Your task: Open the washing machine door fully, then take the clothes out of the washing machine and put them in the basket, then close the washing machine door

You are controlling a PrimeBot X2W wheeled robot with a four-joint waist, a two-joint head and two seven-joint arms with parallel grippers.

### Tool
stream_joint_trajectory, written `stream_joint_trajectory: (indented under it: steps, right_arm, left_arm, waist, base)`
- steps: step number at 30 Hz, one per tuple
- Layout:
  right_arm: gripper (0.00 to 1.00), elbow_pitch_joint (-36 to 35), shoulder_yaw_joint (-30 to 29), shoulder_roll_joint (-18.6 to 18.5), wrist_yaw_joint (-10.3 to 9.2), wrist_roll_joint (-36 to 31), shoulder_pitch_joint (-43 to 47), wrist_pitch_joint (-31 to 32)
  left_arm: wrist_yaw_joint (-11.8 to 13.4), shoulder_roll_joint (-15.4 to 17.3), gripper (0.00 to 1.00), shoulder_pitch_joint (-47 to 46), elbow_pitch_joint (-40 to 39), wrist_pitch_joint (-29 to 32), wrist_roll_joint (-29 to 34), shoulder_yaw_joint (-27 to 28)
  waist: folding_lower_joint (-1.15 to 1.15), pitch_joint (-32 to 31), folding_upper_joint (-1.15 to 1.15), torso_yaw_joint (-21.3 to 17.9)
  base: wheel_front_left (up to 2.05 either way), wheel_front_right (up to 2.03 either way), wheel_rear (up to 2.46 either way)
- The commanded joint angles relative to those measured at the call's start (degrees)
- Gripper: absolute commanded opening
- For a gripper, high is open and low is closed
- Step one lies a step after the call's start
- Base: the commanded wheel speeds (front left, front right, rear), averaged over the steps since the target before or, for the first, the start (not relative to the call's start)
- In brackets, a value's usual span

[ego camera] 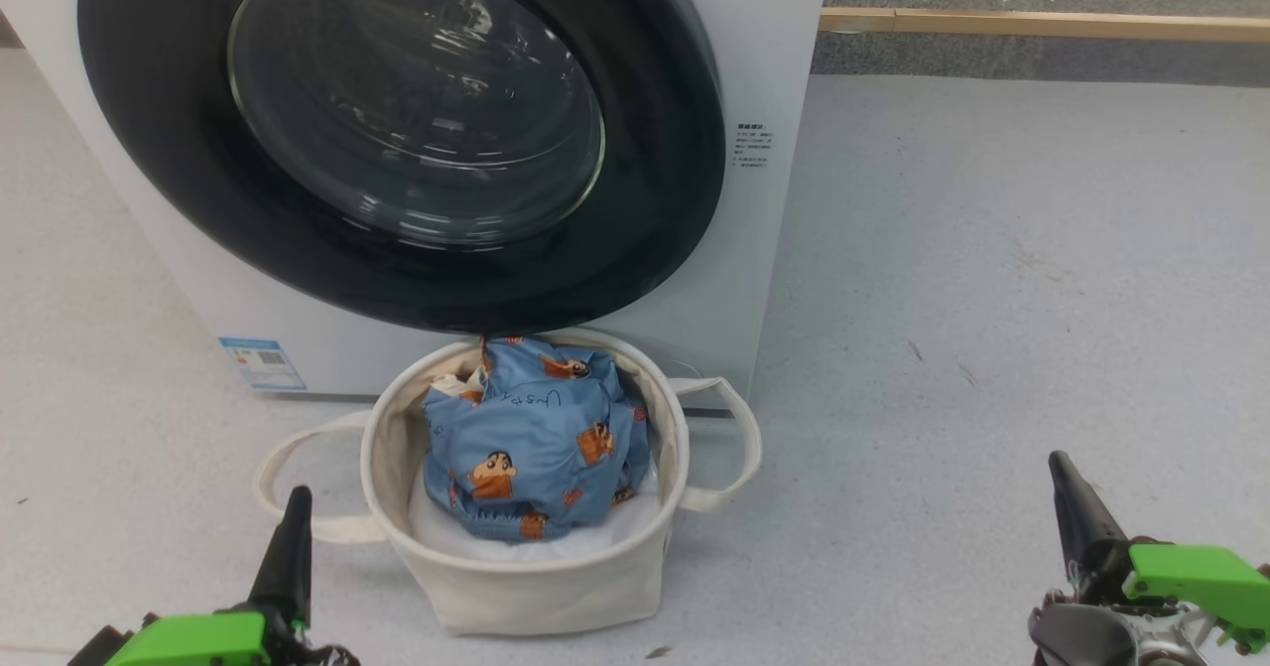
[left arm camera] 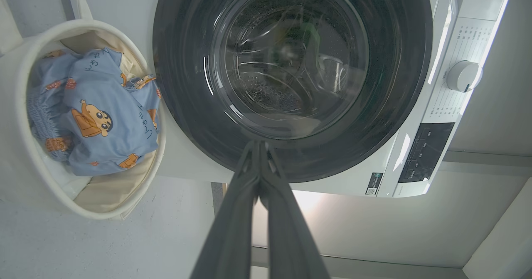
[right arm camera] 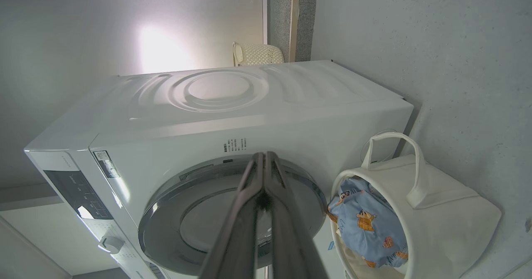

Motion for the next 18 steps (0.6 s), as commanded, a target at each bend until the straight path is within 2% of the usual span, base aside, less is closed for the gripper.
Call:
stream_joint_trajectory:
  steps: [1, 18]
  right_arm:
    - [0.00, -2.14, 1.10, -0.18, 0.01, 0.27, -0.91, 0.46]
    - [0.00, -2.14, 1.12, -0.18, 0.01, 0.28, -0.91, 0.45]
  left_arm:
    - [-0.41, 0.32, 0.00, -1.49, -2.14, 0.50, -0.17, 1.98]
    - [-0.41, 0.32, 0.00, -1.49, -2.14, 0.50, -0.17, 1.98]
  waist:
    - [0.00, 0.00, 0.00, 0.00]
    - [0.00, 0.00, 0.00, 0.00]
  base:
    - [0.00, 0.00, 0.00]
    - [0.00, 0.00, 0.00]
